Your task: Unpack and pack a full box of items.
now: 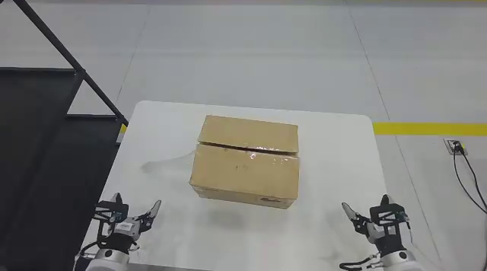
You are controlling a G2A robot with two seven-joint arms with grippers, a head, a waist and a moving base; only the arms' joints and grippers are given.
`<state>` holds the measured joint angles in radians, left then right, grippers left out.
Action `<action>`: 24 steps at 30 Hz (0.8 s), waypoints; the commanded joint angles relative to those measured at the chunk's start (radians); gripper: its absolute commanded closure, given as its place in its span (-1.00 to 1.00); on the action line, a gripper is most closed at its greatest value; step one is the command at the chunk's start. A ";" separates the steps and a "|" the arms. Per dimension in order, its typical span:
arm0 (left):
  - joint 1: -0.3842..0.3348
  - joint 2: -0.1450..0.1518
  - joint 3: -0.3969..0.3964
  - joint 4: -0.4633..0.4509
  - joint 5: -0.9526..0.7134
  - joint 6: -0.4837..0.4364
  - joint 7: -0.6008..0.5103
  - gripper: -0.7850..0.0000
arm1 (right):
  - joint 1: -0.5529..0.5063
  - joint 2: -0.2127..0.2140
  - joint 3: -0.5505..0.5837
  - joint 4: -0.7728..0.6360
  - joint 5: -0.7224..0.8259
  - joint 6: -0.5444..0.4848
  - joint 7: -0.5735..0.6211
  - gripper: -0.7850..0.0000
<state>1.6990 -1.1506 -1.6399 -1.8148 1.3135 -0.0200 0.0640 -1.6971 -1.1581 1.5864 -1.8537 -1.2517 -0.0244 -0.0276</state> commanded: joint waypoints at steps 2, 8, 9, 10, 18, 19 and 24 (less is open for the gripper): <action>-0.008 0.000 -0.026 -0.022 -0.045 -0.031 0.010 -1.00 | 0.026 -0.006 -0.019 -0.037 0.024 0.021 -0.005 -1.00; 0.001 0.002 -0.057 -0.057 -0.059 -0.076 0.020 -1.00 | 0.051 -0.012 -0.048 -0.079 0.041 0.037 -0.012 -1.00; 0.001 0.002 -0.057 -0.057 -0.059 -0.076 0.020 -1.00 | 0.051 -0.012 -0.048 -0.079 0.041 0.037 -0.012 -1.00; 0.001 0.002 -0.057 -0.057 -0.059 -0.076 0.020 -1.00 | 0.051 -0.012 -0.048 -0.079 0.041 0.037 -0.012 -1.00; 0.001 0.002 -0.057 -0.057 -0.059 -0.076 0.020 -1.00 | 0.051 -0.012 -0.048 -0.079 0.041 0.037 -0.012 -1.00; -0.003 0.001 -0.056 -0.054 -0.076 -0.071 0.013 -1.00 | 0.054 -0.013 -0.057 -0.082 0.062 0.011 -0.014 -1.00; -0.085 -0.003 -0.039 -0.031 -0.155 -0.094 -0.021 -1.00 | 0.170 -0.019 -0.106 -0.038 0.189 -0.099 0.042 -1.00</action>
<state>1.6342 -1.1532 -1.6811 -1.8540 1.1748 -0.0997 0.0456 -1.5633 -1.1755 1.4931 -1.9034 -1.0937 -0.1083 -0.0042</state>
